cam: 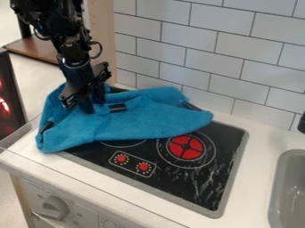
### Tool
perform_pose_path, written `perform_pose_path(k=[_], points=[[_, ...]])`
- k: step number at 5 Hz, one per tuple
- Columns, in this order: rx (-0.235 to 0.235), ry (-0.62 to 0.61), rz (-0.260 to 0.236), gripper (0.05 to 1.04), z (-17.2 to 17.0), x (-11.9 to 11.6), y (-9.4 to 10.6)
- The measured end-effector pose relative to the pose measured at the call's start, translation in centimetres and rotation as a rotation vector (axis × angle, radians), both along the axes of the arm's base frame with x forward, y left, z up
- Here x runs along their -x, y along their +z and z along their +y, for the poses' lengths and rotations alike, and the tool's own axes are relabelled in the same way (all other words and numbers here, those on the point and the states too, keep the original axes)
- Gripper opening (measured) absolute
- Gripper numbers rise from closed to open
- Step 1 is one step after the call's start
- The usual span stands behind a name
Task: Unfold the cloth
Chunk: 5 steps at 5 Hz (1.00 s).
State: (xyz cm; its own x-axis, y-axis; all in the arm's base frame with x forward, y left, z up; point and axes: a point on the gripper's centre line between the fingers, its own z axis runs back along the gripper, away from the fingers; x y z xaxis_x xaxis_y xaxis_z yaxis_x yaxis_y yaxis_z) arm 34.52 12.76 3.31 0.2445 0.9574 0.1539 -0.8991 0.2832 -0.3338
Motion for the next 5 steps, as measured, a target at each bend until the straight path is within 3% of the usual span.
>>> perform_pose_path(k=[1,2,3,5], points=[[0.005,-0.007,0.000,0.131,-0.2,0.0,-0.1],[0.011,-0.006,0.000,0.047,-0.2,0.1,-0.2],[0.037,-0.016,0.008,0.047,-0.7,0.4,-0.3],[0.086,-0.086,-0.038,0.047,-2.8,1.3,2.4]])
